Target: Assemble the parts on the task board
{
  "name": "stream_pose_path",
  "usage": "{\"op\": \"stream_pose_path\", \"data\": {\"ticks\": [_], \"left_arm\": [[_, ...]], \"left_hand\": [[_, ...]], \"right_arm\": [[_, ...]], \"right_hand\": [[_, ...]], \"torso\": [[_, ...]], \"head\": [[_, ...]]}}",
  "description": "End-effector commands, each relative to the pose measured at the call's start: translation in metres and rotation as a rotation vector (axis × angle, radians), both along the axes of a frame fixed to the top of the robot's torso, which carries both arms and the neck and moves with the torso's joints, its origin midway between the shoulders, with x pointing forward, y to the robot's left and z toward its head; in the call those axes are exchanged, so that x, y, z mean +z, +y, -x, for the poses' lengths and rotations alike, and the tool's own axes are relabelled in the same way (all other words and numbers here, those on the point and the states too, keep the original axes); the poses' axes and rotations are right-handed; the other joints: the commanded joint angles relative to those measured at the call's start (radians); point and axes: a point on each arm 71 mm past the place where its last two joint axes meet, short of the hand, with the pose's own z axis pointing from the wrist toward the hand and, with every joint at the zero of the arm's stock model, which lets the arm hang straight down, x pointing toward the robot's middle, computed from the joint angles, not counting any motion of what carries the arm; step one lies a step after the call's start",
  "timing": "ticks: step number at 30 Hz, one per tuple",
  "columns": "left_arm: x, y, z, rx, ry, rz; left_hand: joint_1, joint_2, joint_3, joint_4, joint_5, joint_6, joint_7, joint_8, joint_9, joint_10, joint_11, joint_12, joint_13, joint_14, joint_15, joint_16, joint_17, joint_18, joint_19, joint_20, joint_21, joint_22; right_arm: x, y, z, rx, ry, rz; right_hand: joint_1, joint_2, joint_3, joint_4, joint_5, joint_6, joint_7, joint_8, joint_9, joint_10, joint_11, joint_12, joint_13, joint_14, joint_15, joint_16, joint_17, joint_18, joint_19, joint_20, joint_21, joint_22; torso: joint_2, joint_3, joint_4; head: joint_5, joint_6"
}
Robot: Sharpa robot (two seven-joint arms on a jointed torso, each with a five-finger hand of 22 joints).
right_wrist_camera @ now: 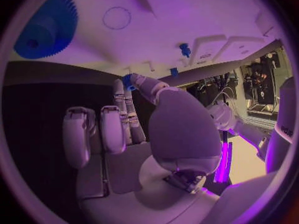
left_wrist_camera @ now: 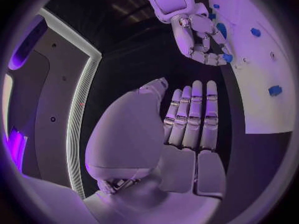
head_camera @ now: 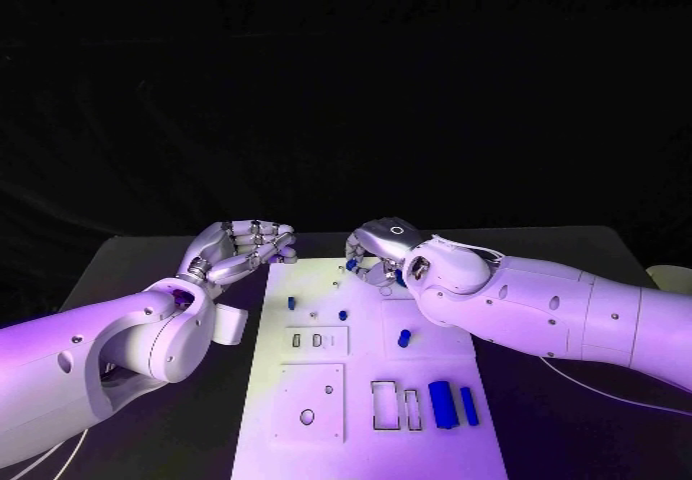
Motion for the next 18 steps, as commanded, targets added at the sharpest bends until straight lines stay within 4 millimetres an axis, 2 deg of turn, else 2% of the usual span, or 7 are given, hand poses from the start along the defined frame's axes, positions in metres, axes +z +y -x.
{"op": "stream_pose_path", "data": {"ticks": [1,7,18], "left_arm": [[0.0016,-0.0030,0.0002,-0.023,-0.002,0.009],[0.0016,-0.0030,-0.0001,-0.024,-0.001,0.008],[0.0020,-0.0043,-0.0001,-0.028,-0.001,0.009]], "left_hand": [[0.001,-0.005,0.004,0.000,-0.004,-0.005,-0.001,-0.005,0.002,0.000,0.006,-0.004,-0.001,-0.001,0.003,0.005,0.002,0.012,0.006,-0.002,0.007,0.001],[0.001,-0.005,0.004,0.000,-0.004,-0.005,-0.001,-0.005,0.002,0.000,0.006,-0.004,-0.001,-0.001,0.003,0.005,0.002,0.012,0.006,-0.002,0.007,0.001],[0.002,-0.005,0.006,-0.001,-0.004,-0.006,-0.001,-0.005,0.002,0.000,0.006,-0.005,-0.001,-0.002,0.003,0.005,0.002,0.012,0.006,-0.003,0.007,0.001]], "right_arm": [[-0.0002,0.0017,-0.0012,-0.006,-0.005,-0.026],[-0.0017,0.0058,-0.0006,0.003,0.000,-0.030],[-0.0043,0.0088,-0.0048,0.000,0.003,-0.024]], "right_hand": [[-0.008,0.004,0.002,0.005,0.002,0.001,0.000,0.006,0.019,0.008,0.000,0.004,0.001,0.043,-0.009,0.004,0.001,-0.013,0.006,-0.004,0.003,0.085],[-0.010,0.002,0.002,0.007,0.002,-0.002,0.000,0.006,0.020,0.007,0.001,0.003,0.002,0.043,-0.009,0.004,0.001,-0.013,0.006,-0.004,0.003,0.086],[-0.011,0.001,0.002,0.008,0.002,-0.005,0.001,0.005,0.021,0.006,0.001,0.003,0.002,0.043,-0.009,0.005,0.001,-0.012,0.004,-0.004,0.002,0.084]], "torso": [[0.001,-0.0002,-0.0002],[0.001,-0.0003,-0.0017],[0.005,0.0000,0.0017]], "head": [[0.003,-0.001],[0.005,-0.001],[0.001,0.001]]}}
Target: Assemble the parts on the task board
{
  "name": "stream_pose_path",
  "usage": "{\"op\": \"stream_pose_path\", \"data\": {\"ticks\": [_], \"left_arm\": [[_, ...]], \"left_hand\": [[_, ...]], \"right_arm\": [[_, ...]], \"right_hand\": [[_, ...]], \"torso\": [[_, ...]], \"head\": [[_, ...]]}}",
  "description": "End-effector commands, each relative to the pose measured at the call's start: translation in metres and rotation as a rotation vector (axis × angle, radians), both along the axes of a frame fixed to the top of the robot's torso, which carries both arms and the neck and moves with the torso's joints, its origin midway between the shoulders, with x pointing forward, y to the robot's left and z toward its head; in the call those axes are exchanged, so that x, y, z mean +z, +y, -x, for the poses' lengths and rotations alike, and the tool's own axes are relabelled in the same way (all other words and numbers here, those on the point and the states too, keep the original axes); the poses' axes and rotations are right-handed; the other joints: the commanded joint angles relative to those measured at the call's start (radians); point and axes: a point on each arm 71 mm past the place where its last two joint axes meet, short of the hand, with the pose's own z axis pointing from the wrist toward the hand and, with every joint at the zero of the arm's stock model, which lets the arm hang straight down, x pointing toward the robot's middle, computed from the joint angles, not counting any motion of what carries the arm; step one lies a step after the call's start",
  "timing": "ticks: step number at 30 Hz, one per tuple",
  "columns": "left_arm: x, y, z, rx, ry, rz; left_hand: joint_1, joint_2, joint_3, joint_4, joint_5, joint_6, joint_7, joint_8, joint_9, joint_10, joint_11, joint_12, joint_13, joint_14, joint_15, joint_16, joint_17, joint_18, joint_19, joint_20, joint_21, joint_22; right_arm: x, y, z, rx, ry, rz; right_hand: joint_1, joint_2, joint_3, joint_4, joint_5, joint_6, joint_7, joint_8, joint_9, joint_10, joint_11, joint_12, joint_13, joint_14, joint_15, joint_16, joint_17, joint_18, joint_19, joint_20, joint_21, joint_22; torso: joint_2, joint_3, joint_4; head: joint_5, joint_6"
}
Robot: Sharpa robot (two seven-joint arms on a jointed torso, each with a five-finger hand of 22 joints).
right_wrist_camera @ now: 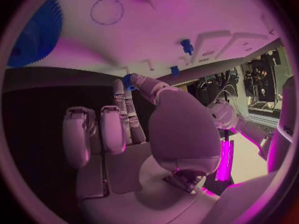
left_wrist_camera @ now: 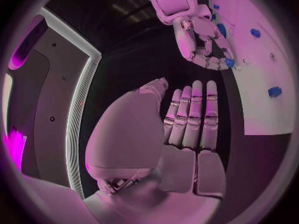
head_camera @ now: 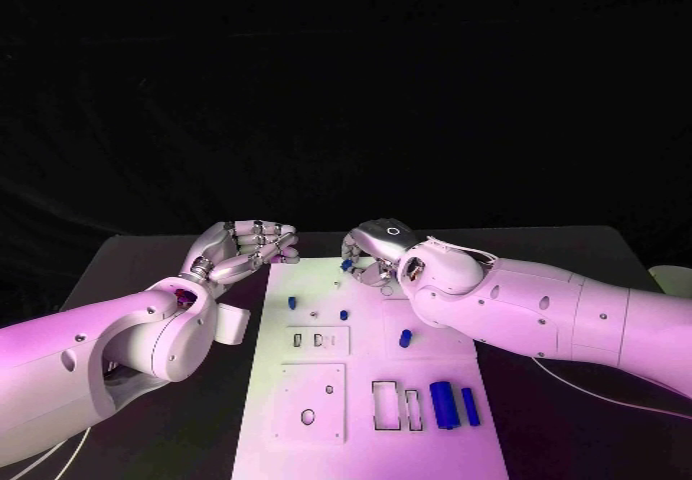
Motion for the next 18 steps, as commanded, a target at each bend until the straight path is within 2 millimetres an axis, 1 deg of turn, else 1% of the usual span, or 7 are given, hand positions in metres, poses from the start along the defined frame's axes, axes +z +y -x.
{"op": "stream_pose_path", "data": {"ticks": [1,8,14,18], "left_arm": [[0.0021,-0.0035,0.0004,-0.024,-0.004,0.009],[0.0024,-0.0047,0.0005,-0.028,-0.004,0.010],[0.0026,-0.0049,0.0003,-0.028,-0.004,0.011],[0.0027,-0.0046,0.0002,-0.027,-0.005,0.010]], "left_hand": [[0.002,-0.005,0.006,-0.001,-0.004,-0.006,-0.001,-0.006,0.001,0.000,0.006,-0.005,-0.001,-0.002,0.003,0.005,0.001,0.012,0.006,-0.003,0.006,0.001],[0.002,-0.005,0.006,-0.001,-0.004,-0.006,-0.001,-0.006,0.001,0.000,0.006,-0.005,-0.001,-0.002,0.003,0.005,0.001,0.012,0.006,-0.003,0.006,0.001],[0.002,-0.005,0.006,-0.001,-0.004,-0.006,-0.001,-0.006,0.001,0.000,0.006,-0.005,-0.001,-0.002,0.003,0.005,0.001,0.012,0.006,-0.003,0.006,0.001],[0.002,-0.005,0.006,-0.001,-0.004,-0.006,-0.001,-0.006,0.001,0.000,0.006,-0.005,-0.001,-0.002,0.003,0.005,0.001,0.012,0.006,-0.003,0.006,0.001]], "right_arm": [[-0.0014,0.0014,-0.0018,0.003,-0.003,0.001],[-0.0052,0.0029,-0.0056,-0.002,-0.001,0.008],[-0.0078,0.0059,-0.0051,0.006,0.011,0.017],[-0.0088,0.0074,-0.0038,0.012,0.018,0.020]], "right_hand": [[-0.011,0.001,0.000,0.005,0.006,-0.001,0.001,0.002,0.021,0.006,0.001,0.003,0.001,0.043,-0.009,0.005,0.001,-0.012,0.004,-0.004,0.002,0.085],[-0.012,0.000,0.000,0.006,0.007,-0.005,0.002,0.001,0.022,0.004,0.002,0.002,0.001,0.043,-0.009,0.005,0.000,-0.012,0.003,-0.004,0.001,0.083],[-0.013,-0.001,0.000,0.007,0.006,-0.008,0.003,0.000,0.023,0.003,0.002,0.002,0.001,0.042,-0.008,0.005,0.000,-0.012,0.002,-0.004,0.000,0.082],[-0.013,-0.001,0.000,0.007,0.006,-0.008,0.003,0.000,0.023,0.003,0.002,0.002,0.002,0.042,-0.008,0.005,-0.001,-0.012,0.003,-0.004,0.001,0.083]], "torso": [[0.002,0.0006,0.0025],[0.003,0.0003,0.0026],[0.003,-0.0003,0.0008],[0.003,-0.0002,-0.0003]], "head": [[-0.003,0.001],[-0.003,0.001],[0.001,-0.003],[0.000,-0.005]]}}
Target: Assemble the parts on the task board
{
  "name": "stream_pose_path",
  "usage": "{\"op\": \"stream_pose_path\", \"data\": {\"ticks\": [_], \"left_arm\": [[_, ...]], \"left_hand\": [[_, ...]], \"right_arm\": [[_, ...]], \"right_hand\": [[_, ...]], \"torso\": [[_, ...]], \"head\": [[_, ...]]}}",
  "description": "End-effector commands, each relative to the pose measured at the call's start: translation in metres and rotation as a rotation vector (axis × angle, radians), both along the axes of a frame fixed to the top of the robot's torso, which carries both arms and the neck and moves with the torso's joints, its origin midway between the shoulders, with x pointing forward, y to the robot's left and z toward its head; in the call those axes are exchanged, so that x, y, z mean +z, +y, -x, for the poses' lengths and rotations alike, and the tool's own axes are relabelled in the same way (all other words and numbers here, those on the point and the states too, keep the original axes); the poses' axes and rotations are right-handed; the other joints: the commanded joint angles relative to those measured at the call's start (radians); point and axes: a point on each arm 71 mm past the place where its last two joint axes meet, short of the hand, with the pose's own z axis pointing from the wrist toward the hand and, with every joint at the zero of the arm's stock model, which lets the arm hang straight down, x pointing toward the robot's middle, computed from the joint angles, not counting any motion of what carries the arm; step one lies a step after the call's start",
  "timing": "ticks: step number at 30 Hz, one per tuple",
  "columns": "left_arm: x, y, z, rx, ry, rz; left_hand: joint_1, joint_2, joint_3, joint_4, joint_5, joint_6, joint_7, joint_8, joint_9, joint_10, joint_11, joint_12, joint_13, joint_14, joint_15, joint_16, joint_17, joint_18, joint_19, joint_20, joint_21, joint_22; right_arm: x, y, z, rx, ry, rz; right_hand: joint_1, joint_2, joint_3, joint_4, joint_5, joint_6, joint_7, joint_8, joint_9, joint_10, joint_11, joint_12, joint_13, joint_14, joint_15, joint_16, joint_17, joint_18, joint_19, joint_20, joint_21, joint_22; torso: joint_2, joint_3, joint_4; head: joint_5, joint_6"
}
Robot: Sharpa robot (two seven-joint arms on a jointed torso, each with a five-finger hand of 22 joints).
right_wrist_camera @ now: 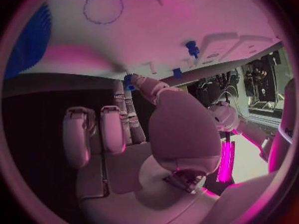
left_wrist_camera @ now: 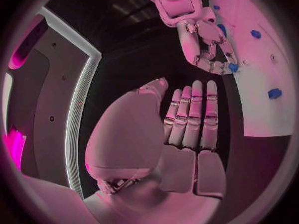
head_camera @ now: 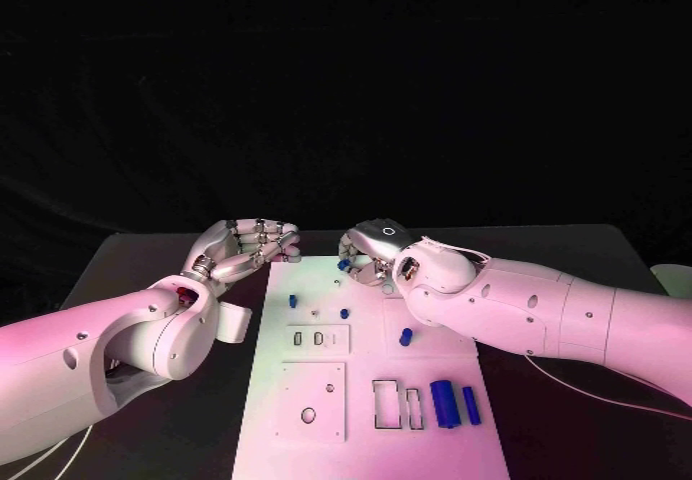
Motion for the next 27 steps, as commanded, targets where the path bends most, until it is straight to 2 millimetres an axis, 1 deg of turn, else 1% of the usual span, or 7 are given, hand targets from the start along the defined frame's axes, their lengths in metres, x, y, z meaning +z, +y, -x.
{"op": "stream_pose_path", "data": {"ticks": [1,11,14,15,19,22,27], "left_arm": [[0.002,-0.002,0.000,-0.019,-0.005,0.008],[0.002,-0.001,0.000,-0.016,-0.006,0.007],[0.003,-0.001,-0.001,-0.015,-0.006,0.007],[0.003,-0.001,-0.001,-0.015,-0.006,0.007],[0.003,-0.001,-0.001,-0.015,-0.006,0.006],[0.003,-0.001,-0.001,-0.014,-0.006,0.006],[0.003,0.001,-0.001,-0.011,-0.006,0.004]], "left_hand": [[0.002,-0.005,0.006,-0.001,-0.004,-0.006,-0.001,-0.006,0.001,0.000,0.006,-0.005,-0.001,-0.002,0.003,0.005,0.001,0.012,0.006,-0.003,0.003,0.001],[0.002,-0.005,0.007,-0.001,-0.004,-0.006,-0.001,-0.006,0.002,0.000,0.006,-0.006,-0.001,-0.003,0.003,0.005,0.002,0.012,0.006,-0.003,0.003,0.001],[0.002,-0.005,0.008,-0.002,-0.004,-0.007,0.000,-0.006,0.002,-0.001,0.007,-0.007,-0.001,-0.003,0.003,0.004,0.002,0.012,0.006,-0.003,0.003,0.001],[0.002,-0.005,0.008,-0.002,-0.004,-0.007,0.000,-0.006,0.002,-0.001,0.007,-0.007,-0.001,-0.003,0.003,0.004,0.002,0.012,0.006,-0.003,0.003,0.001],[0.002,-0.006,0.009,-0.002,-0.004,-0.008,0.000,-0.007,0.002,-0.001,0.007,-0.008,-0.001,-0.005,0.004,0.004,0.003,0.012,0.005,-0.003,0.003,0.001],[0.002,-0.006,0.009,-0.002,-0.004,-0.008,0.000,-0.007,0.002,-0.001,0.007,-0.008,-0.001,-0.005,0.004,0.004,0.003,0.012,0.005,-0.003,0.003,0.001],[0.002,-0.006,0.009,-0.002,-0.004,-0.008,0.000,-0.007,0.002,-0.001,0.007,-0.008,-0.001,-0.005,0.004,0.004,0.003,0.012,0.005,-0.003,0.003,0.001]], "right_arm": [[-0.003,0.002,0.002,0.015,0.016,0.018],[-0.004,0.001,0.002,0.008,0.017,0.018],[-0.004,0.001,0.001,0.000,0.018,0.016],[-0.004,0.001,0.001,-0.001,0.018,0.017],[-0.004,0.000,0.000,-0.008,0.021,0.018],[-0.004,-0.001,0.000,-0.013,0.021,0.018],[-0.002,-0.009,0.004,-0.014,0.015,0.005]], "right_hand": [[-0.009,0.003,0.000,0.007,0.003,-0.005,0.000,0.004,0.010,0.003,0.002,0.002,0.002,0.042,-0.008,0.005,-0.001,-0.012,0.003,-0.004,0.001,0.082],[-0.012,0.001,-0.001,0.009,0.003,-0.007,0.001,0.003,0.011,0.002,0.003,0.002,0.002,0.042,-0.007,0.004,-0.003,-0.011,0.000,-0.003,-0.001,0.079],[-0.048,-0.048,-0.017,0.030,-0.015,-0.171,0.041,-0.094,-0.019,-0.060,0.034,-0.025,-0.006,0.027,0.016,-0.022,-0.050,0.002,-0.043,0.013,-0.042,0.017],[-0.050,-0.056,-0.028,0.035,-0.016,-0.223,0.046,-0.124,-0.028,-0.081,0.035,-0.030,-0.008,0.021,0.019,-0.032,-0.067,0.008,-0.057,0.019,-0.057,-0.003],[-0.045,-0.059,-0.058,0.044,-0.016,-0.264,0.048,-0.148,-0.033,-0.098,0.033,-0.024,-0.007,0.019,0.018,-0.038,-0.078,0.011,-0.065,0.021,-0.067,-0.014],[-0.042,-0.058,-0.065,0.046,-0.015,-0.270,0.049,-0.152,-0.034,-0.101,0.034,-0.023,-0.007,0.019,0.018,-0.038,-0.080,0.011,-0.066,0.021,-0.068,-0.015],[-0.030,-0.049,-0.078,0.053,-0.012,-0.236,0.046,-0.136,-0.024,-0.101,0.034,-0.011,-0.004,0.018,0.019,-0.039,-0.084,0.011,-0.064,0.022,-0.070,-0.014]], "torso": [[0.000,0.0000,-0.0024],[0.002,0.0009,-0.0014],[0.002,0.0004,-0.0019],[0.002,0.0002,-0.0021],[0.003,0.0000,-0.0011],[0.003,0.0002,-0.0012],[0.004,0.0005,-0.0034]], "head": [[0.001,-0.002],[0.000,-0.001],[-0.001,0.001],[-0.001,0.001],[-0.004,0.001],[-0.004,0.000],[-0.004,0.003]]}}
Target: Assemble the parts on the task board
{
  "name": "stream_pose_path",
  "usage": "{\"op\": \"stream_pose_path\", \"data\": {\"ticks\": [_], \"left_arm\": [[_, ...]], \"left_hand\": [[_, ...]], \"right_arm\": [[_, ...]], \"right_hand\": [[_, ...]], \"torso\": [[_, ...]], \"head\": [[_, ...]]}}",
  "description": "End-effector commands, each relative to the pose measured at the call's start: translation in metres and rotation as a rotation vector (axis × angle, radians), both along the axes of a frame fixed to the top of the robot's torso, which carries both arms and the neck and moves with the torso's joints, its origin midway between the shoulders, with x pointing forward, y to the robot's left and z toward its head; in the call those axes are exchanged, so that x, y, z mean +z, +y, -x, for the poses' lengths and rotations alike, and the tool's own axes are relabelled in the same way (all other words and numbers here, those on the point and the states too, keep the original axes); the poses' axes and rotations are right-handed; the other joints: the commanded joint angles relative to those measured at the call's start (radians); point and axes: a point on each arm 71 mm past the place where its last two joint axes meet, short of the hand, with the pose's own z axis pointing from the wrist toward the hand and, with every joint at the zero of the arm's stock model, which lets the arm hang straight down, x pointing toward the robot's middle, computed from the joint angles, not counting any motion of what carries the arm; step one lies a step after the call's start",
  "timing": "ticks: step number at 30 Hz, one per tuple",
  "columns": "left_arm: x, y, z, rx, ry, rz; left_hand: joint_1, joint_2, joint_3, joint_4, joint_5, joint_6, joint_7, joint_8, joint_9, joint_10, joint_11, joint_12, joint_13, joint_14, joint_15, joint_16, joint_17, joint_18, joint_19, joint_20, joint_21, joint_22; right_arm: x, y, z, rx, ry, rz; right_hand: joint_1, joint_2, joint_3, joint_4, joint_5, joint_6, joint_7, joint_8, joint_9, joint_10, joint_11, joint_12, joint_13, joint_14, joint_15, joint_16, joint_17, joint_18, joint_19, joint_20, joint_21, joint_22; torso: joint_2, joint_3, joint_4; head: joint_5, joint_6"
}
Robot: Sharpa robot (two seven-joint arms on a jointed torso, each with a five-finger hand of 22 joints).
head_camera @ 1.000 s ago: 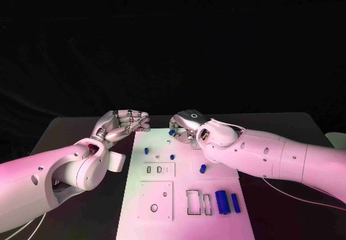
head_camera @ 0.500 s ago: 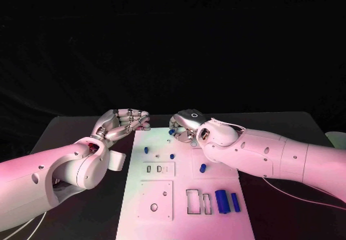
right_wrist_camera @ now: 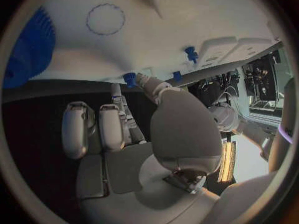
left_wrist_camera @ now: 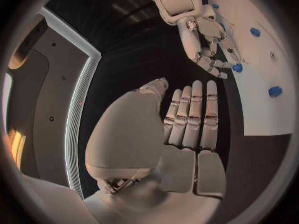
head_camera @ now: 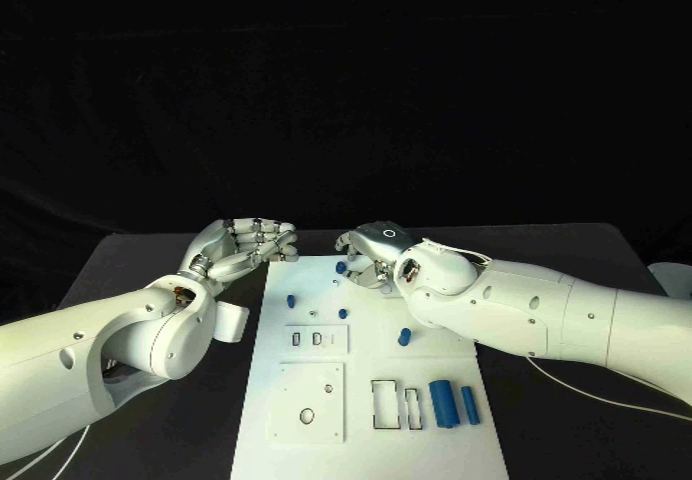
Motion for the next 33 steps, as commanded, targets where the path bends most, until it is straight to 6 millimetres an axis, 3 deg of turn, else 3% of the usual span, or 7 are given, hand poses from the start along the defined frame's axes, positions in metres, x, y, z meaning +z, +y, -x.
{"op": "stream_pose_path", "data": {"ticks": [1,7,12,17,19,23,33], "left_arm": [[0.002,-0.001,0.000,-0.014,-0.004,0.006],[0.002,0.001,0.000,-0.011,-0.004,0.005],[0.001,0.003,-0.001,-0.007,-0.003,0.004],[0.001,0.004,-0.002,-0.005,-0.002,0.004],[0.001,0.004,-0.003,-0.004,-0.001,0.003],[0.001,0.004,-0.003,-0.005,-0.001,0.004],[0.000,0.004,-0.004,-0.005,0.004,0.006]], "left_hand": [[0.003,-0.006,0.007,0.000,-0.004,-0.008,0.000,-0.004,0.001,-0.002,0.007,-0.004,-0.001,-0.006,0.004,0.003,0.001,0.012,0.004,-0.002,0.003,0.001],[0.003,-0.006,0.007,0.000,-0.004,-0.008,0.000,-0.004,0.001,-0.002,0.007,-0.004,-0.001,-0.006,0.004,0.003,0.001,0.012,0.004,-0.002,0.003,0.001],[0.003,-0.006,0.007,0.000,-0.004,-0.008,0.000,-0.004,0.001,-0.002,0.007,-0.004,-0.001,-0.006,0.004,0.003,0.001,0.012,0.004,-0.002,0.003,0.001],[0.004,-0.006,0.008,0.000,-0.004,-0.009,0.000,-0.004,0.001,-0.002,0.008,-0.005,-0.001,-0.007,0.004,0.003,0.002,0.011,0.004,-0.002,0.003,0.001],[0.005,-0.005,0.009,-0.002,-0.004,-0.008,0.000,-0.004,0.002,-0.001,0.007,-0.006,-0.001,-0.007,0.004,0.003,0.002,0.011,0.003,-0.002,0.003,0.001],[0.006,-0.005,0.010,-0.002,-0.003,-0.008,0.000,-0.004,0.002,-0.001,0.007,-0.006,-0.001,-0.008,0.004,0.003,0.003,0.011,0.003,-0.002,0.003,0.001],[0.008,-0.005,0.013,-0.004,-0.003,-0.008,0.000,-0.004,0.002,0.000,0.007,-0.007,0.000,-0.009,0.004,0.002,0.004,0.011,0.002,-0.002,0.003,0.001]], "right_arm": [[0.002,-0.007,0.003,-0.008,-0.001,-0.005],[0.018,-0.036,0.014,-0.027,-0.003,-0.067],[0.036,-0.072,0.021,-0.086,0.101,-0.155],[0.041,-0.097,0.024,-0.136,0.213,-0.171],[0.041,-0.103,0.024,-0.155,0.246,-0.162],[0.037,-0.111,0.020,-0.183,0.286,-0.143],[0.018,-0.108,0.017,-0.219,0.316,-0.093]], "right_hand": [[0.016,0.007,-0.005,0.002,0.006,0.032,-0.003,0.017,0.008,-0.001,0.002,0.010,0.003,0.020,0.005,-0.001,0.003,0.010,-0.002,0.003,-0.002,0.005],[0.028,0.011,0.007,0.007,0.027,0.099,0.001,0.048,0.022,0.042,0.002,0.039,0.011,0.027,0.005,0.016,0.025,0.004,0.019,0.004,0.017,0.036],[0.027,-0.008,0.000,0.012,0.030,0.120,-0.006,0.053,0.024,0.124,-0.013,0.091,0.038,0.035,-0.005,0.037,0.054,-0.003,0.039,-0.004,0.038,0.069],[0.022,-0.037,-0.083,0.024,0.072,0.086,-0.026,0.058,0.032,0.204,-0.039,0.247,0.168,0.041,-0.027,0.056,0.080,-0.010,0.056,-0.025,0.055,0.098],[0.066,-0.004,-0.188,0.052,0.092,0.029,-0.036,0.142,0.087,0.022,-0.047,0.522,0.454,0.044,-0.021,0.075,0.104,-0.011,0.060,-0.034,0.060,0.111],[0.069,0.003,-0.229,0.093,0.090,-0.014,-0.022,0.186,0.109,0.006,-0.033,0.599,0.522,0.046,-0.021,0.085,0.120,-0.009,0.055,-0.023,0.052,0.106],[0.132,0.022,-0.307,0.167,0.107,-0.098,-0.005,0.276,0.136,0.258,-0.015,1.195,1.114,0.079,-0.004,0.175,0.302,-0.032,0.118,-0.006,0.116,0.199]], "torso": [[0.000,0.0005,-0.0032],[-0.003,0.0008,-0.0074],[-0.009,0.0044,-0.0201],[-0.013,0.0060,-0.0280],[-0.014,0.0063,-0.0314],[-0.014,0.0085,-0.0353],[-0.012,0.0059,-0.0272]], "head": [[0.001,0.002],[-0.001,0.003],[-0.002,0.006],[-0.003,0.008],[-0.001,0.008],[0.002,0.005],[-0.006,-0.001]]}}
